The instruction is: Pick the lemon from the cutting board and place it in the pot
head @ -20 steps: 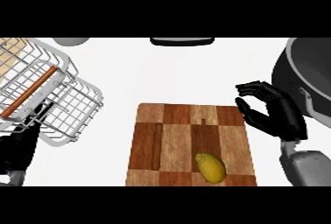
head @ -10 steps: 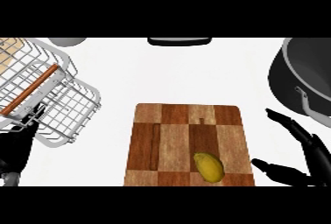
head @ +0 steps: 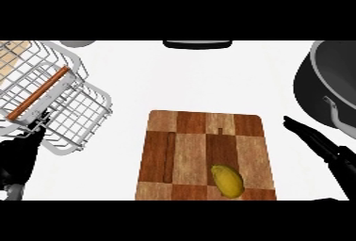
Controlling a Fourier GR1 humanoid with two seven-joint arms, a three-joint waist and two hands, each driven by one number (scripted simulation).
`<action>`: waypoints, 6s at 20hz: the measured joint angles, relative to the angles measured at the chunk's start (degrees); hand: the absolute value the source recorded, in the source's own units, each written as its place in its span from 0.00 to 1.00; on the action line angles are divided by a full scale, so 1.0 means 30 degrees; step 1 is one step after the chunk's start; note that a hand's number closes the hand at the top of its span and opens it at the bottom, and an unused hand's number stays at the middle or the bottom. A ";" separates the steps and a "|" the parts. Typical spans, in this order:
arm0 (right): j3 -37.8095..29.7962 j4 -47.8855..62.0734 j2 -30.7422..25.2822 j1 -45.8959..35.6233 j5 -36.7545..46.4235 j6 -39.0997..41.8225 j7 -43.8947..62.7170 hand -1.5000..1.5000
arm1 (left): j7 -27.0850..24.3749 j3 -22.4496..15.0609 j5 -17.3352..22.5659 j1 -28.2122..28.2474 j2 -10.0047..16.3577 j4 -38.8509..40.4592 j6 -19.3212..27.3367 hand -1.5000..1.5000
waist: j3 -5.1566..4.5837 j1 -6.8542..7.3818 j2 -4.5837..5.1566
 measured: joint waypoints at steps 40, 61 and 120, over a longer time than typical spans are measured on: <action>0.8498 0.5510 0.6876 -1.0010 0.1850 1.1393 1.6022 0.00 | 0.1377 0.1937 -0.2561 0.0332 -0.2105 -0.0879 -0.1499 0.50 | 0.0032 0.0052 0.0010; 0.7580 0.7577 0.8679 -0.8560 0.7274 1.2930 1.2235 1.00 | 0.1679 0.3870 -0.4845 0.0677 -0.4217 -0.1176 -0.3321 0.50 | 0.0007 0.0031 -0.0053; -0.9752 2.0500 0.1598 -1.7847 1.0653 -0.0863 -0.1467 1.00 | 0.2564 0.5575 -0.6987 0.0228 -0.6178 -0.1990 -0.5459 0.50 | 0.0053 0.0557 0.0194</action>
